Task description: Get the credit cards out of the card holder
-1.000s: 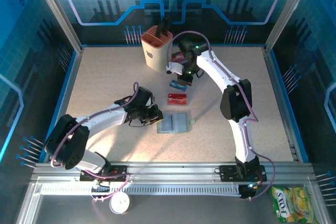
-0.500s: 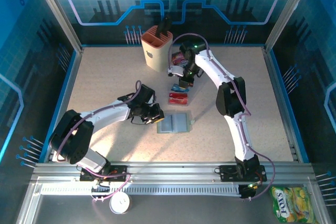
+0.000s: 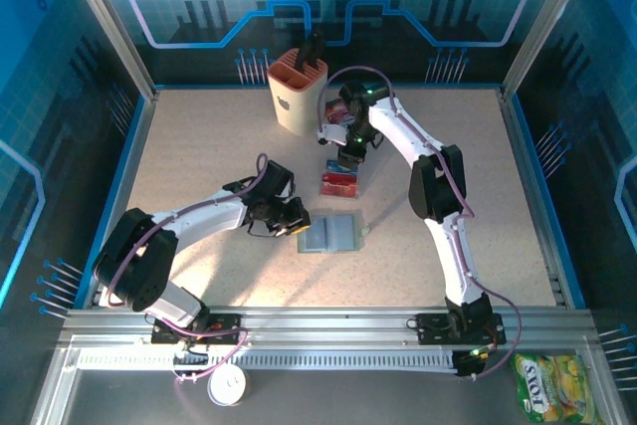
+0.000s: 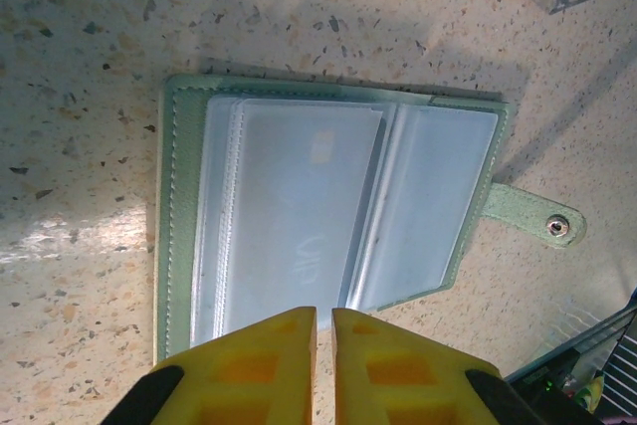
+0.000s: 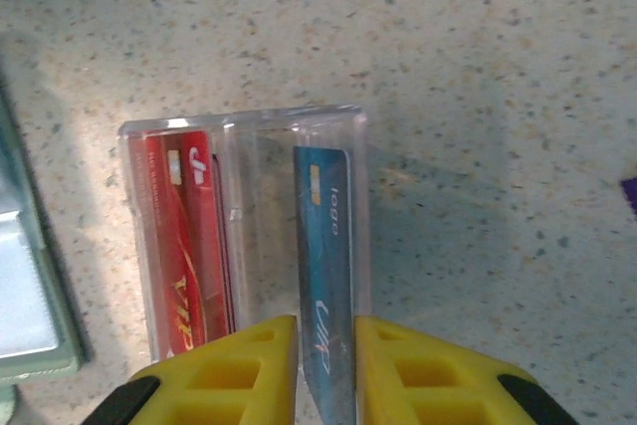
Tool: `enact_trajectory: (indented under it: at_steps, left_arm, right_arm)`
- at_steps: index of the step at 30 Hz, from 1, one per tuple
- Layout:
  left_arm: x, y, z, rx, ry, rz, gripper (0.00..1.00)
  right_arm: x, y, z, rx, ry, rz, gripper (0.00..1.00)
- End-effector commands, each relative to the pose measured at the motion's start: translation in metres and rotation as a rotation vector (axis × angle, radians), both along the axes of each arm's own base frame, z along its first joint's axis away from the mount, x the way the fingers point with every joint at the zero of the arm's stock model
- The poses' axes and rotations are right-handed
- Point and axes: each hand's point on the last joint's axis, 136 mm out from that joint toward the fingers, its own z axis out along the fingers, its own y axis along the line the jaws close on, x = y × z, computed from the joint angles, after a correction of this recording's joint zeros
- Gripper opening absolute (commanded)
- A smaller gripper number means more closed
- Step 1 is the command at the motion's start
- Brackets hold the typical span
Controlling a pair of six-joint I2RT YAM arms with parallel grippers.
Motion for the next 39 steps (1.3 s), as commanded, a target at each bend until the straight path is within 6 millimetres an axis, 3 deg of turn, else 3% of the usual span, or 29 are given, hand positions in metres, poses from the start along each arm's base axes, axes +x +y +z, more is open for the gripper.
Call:
enact_trajectory:
  at_steps: [1,8,11,15,23,39]
  left_arm:
    - [0.000,0.002,0.005,0.006,-0.014,0.003,0.13]
    - [0.000,0.003,0.006,0.006,-0.017,0.003,0.13]
    - [0.000,0.002,0.005,0.005,-0.014,0.002,0.13]
    - [0.000,0.001,0.002,0.002,-0.008,0.002,0.13]
    - [-0.001,0.002,0.001,0.003,-0.006,0.007,0.13]
    - [-0.002,0.001,-0.001,-0.004,-0.002,0.005,0.13]
  right_arm:
    - [0.019,0.000,0.040,0.037,-0.142,-0.049,0.24]
    - [0.014,0.009,0.047,0.092,-0.140,-0.050,0.28]
    - [0.021,0.005,0.045,0.073,-0.174,-0.082,0.29]
    - [0.030,0.001,0.029,0.023,-0.206,-0.105,0.29]
    - [0.020,0.005,-0.001,-0.019,-0.158,-0.085,0.29]
    - [0.018,0.009,0.016,0.007,-0.196,-0.096,0.30]
